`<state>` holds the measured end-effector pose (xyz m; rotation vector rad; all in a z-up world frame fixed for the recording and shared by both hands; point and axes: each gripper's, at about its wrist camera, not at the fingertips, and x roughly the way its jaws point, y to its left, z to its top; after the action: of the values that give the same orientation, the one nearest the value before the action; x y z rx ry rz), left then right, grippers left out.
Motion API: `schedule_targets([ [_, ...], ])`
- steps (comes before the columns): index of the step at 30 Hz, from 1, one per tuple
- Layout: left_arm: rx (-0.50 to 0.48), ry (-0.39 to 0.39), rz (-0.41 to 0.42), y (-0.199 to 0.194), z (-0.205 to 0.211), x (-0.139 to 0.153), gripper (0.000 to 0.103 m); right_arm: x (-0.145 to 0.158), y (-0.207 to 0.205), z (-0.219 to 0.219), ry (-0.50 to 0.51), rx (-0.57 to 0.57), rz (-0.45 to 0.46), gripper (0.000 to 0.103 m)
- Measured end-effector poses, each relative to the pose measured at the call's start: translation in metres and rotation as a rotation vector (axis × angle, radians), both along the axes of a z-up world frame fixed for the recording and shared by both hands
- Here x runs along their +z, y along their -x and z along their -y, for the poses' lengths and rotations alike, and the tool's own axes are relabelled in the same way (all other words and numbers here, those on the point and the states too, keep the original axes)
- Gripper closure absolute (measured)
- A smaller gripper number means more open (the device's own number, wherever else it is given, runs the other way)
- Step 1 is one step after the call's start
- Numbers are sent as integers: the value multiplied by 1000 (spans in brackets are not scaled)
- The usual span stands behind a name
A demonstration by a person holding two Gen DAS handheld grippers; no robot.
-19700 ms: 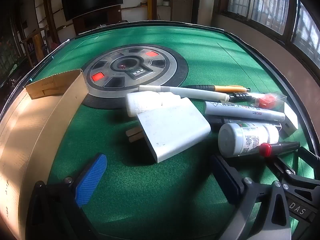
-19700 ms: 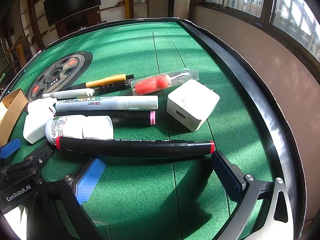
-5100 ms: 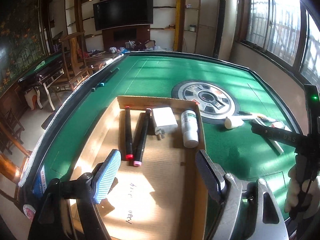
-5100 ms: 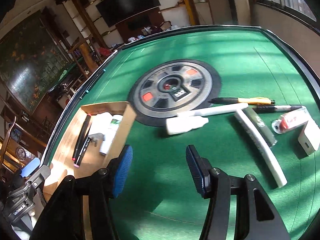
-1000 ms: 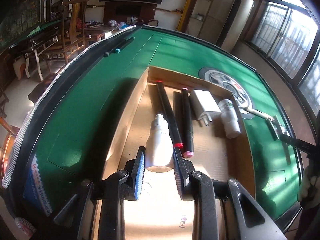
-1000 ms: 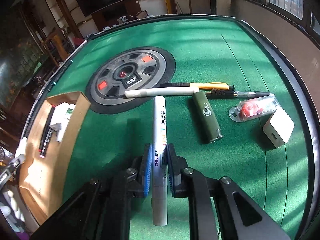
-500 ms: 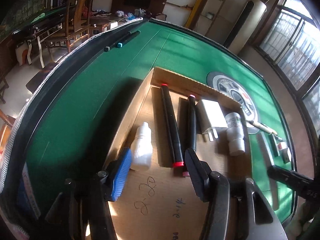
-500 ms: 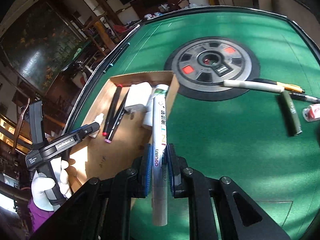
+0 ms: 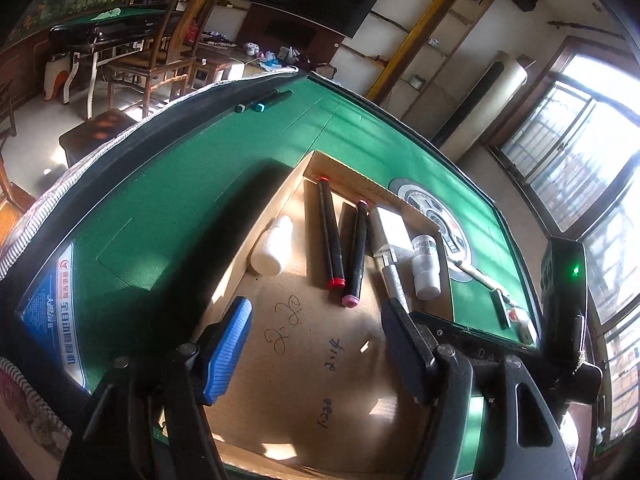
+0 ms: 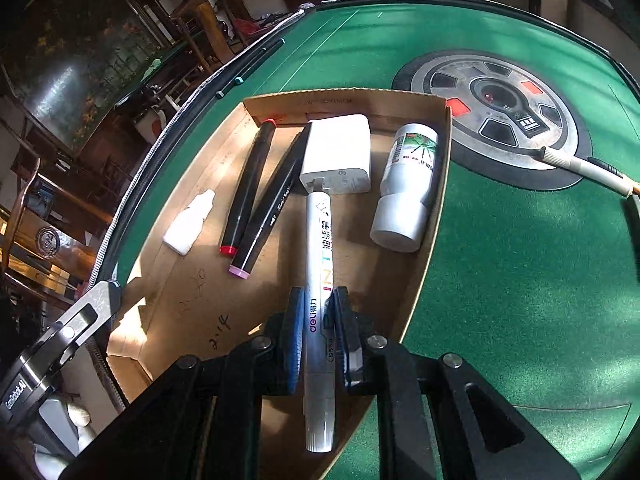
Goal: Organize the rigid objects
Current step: 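Lower the white paint marker into the box and open the right tool, then grasp the olive-green lighter with the right tool while the left tool grasps the white stick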
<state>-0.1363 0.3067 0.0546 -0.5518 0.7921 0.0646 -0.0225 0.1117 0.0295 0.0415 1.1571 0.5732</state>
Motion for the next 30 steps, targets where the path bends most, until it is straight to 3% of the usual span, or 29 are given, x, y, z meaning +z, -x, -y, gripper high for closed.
schedule_targets([
  [5, 5, -5, 1, 6, 6, -1, 32, 11, 5, 17, -59, -4, 35, 80],
  [9, -41, -33, 40, 14, 23, 12, 32, 29, 6, 66, -96, -52, 116, 68],
  [14, -162, -67, 111, 19, 59, 32, 28, 44, -15, 167, -10, -259, 204, 62],
  [19, -271, -73, 115, 14, 97, 35, 28, 38, -55, 251, 75, -436, 188, 62],
  [22, -303, -86, 99, 13, 114, 33, 28, 24, -76, 263, 125, -416, 148, 62],
  [30, -312, -143, 73, 15, 134, 37, 28, -15, -107, 243, 213, -381, 113, 63],
])
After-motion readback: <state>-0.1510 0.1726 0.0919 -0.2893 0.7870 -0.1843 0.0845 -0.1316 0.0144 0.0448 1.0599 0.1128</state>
